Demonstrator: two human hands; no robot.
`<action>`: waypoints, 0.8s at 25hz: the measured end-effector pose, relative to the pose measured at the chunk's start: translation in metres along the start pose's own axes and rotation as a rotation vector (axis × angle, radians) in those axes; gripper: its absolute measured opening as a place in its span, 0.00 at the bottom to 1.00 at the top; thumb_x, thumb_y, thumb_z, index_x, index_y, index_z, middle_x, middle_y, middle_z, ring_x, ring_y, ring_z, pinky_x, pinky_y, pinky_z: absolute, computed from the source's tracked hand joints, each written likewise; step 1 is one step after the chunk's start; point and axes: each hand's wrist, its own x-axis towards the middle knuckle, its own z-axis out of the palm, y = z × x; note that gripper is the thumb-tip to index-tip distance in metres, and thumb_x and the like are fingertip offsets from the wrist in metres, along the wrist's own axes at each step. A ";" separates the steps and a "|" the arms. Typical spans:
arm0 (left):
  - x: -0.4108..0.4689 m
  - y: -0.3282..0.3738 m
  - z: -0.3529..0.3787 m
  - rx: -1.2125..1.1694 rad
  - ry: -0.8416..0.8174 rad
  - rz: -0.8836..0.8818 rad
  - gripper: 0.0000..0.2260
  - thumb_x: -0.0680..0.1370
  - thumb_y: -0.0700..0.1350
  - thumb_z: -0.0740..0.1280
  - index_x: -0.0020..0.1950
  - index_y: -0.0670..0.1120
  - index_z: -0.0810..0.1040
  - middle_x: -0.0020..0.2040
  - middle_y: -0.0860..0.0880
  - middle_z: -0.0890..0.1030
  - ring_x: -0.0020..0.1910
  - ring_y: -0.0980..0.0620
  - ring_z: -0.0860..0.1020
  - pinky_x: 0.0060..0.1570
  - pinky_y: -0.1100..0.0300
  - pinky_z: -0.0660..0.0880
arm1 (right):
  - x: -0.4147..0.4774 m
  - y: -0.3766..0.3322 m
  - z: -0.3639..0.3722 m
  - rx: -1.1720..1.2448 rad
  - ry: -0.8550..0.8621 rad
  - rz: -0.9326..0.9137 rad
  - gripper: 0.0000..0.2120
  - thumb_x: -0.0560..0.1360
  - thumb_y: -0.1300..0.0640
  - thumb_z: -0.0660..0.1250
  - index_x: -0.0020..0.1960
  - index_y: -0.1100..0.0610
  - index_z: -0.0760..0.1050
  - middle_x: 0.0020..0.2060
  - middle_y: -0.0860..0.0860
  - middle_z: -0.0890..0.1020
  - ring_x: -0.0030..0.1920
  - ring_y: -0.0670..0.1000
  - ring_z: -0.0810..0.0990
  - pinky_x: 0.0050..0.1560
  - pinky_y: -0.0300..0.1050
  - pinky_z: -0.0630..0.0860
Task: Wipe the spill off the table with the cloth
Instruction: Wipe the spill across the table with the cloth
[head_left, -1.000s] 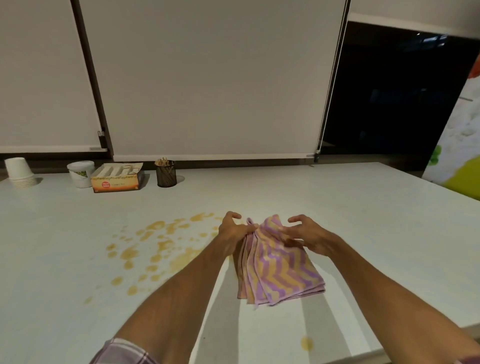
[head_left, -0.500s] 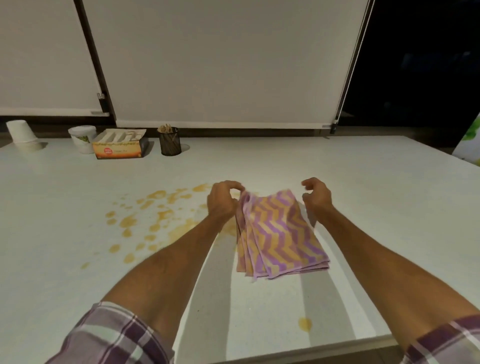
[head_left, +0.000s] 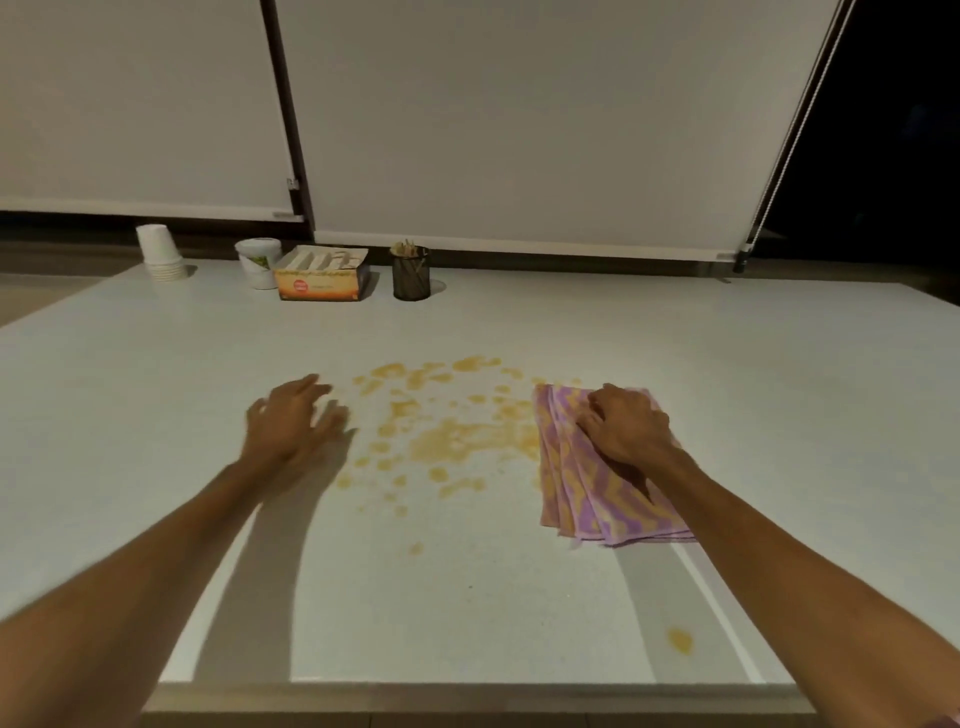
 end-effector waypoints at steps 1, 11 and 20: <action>-0.006 -0.024 -0.007 0.021 -0.017 -0.055 0.21 0.80 0.56 0.60 0.70 0.48 0.73 0.76 0.47 0.66 0.75 0.44 0.64 0.71 0.40 0.62 | -0.004 -0.003 0.003 -0.044 -0.045 0.006 0.20 0.80 0.44 0.54 0.62 0.54 0.74 0.63 0.55 0.75 0.65 0.62 0.72 0.62 0.60 0.68; -0.018 -0.117 -0.020 0.132 -0.278 -0.042 0.37 0.73 0.69 0.40 0.78 0.54 0.57 0.80 0.48 0.57 0.78 0.41 0.54 0.73 0.34 0.47 | -0.033 0.016 0.030 -0.064 -0.124 0.050 0.27 0.79 0.34 0.49 0.77 0.36 0.53 0.79 0.45 0.55 0.79 0.55 0.52 0.74 0.66 0.50; -0.017 -0.127 -0.004 0.144 -0.216 -0.085 0.37 0.71 0.72 0.37 0.78 0.62 0.52 0.81 0.53 0.53 0.79 0.42 0.49 0.71 0.32 0.40 | 0.045 -0.013 0.039 -0.166 -0.199 0.036 0.26 0.81 0.37 0.44 0.79 0.40 0.49 0.80 0.47 0.51 0.79 0.60 0.49 0.73 0.68 0.46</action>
